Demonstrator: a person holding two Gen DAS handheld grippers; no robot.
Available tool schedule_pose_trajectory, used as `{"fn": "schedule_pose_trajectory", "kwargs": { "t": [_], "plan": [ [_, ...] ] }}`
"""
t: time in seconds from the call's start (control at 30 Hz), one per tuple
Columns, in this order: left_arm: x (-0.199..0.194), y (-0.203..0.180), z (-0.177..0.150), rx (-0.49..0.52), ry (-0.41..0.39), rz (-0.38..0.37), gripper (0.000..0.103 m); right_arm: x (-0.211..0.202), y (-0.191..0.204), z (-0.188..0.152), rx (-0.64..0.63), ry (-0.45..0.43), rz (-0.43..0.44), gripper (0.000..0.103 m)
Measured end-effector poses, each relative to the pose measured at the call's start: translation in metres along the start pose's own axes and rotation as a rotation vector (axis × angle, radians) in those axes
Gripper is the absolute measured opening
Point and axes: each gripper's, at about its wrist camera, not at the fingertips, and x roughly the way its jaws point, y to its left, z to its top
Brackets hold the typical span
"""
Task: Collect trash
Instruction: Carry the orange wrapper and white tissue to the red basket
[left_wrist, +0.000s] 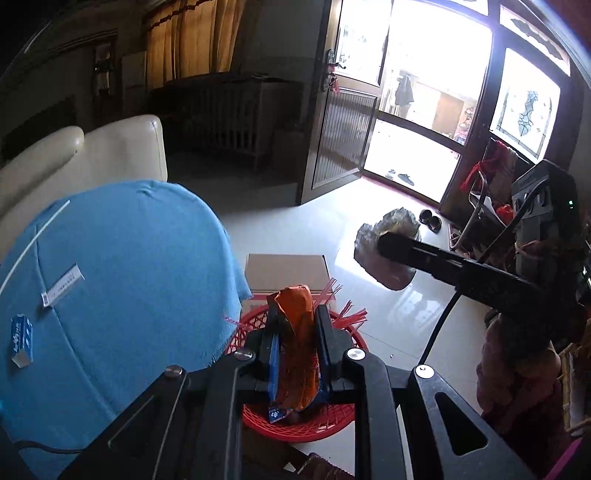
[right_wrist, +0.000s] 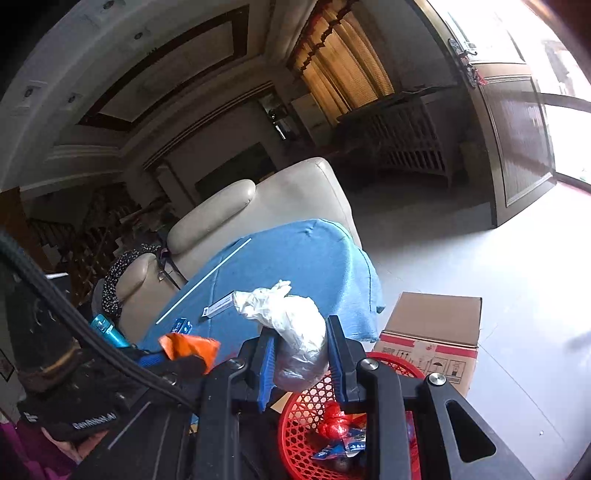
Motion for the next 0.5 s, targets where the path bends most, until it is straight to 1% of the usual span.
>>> {"fn": "schedule_pose_trajectory", "kwargs": {
  "t": [0.2, 0.33, 0.5],
  "plan": [
    [0.007, 0.007, -0.002, -0.03, 0.018, -0.014, 0.019, 0.002, 0.001, -0.002, -0.006, 0.012, 0.009, 0.028],
    [0.012, 0.009, -0.006, -0.041, 0.026, -0.024, 0.019, 0.003, -0.005, -0.001, 0.006, 0.015, 0.004, 0.028],
    [0.026, 0.015, -0.011, -0.051, 0.058, -0.01, 0.019, 0.007, -0.012, -0.001, 0.021, 0.026, -0.017, 0.028]
  ]
}}
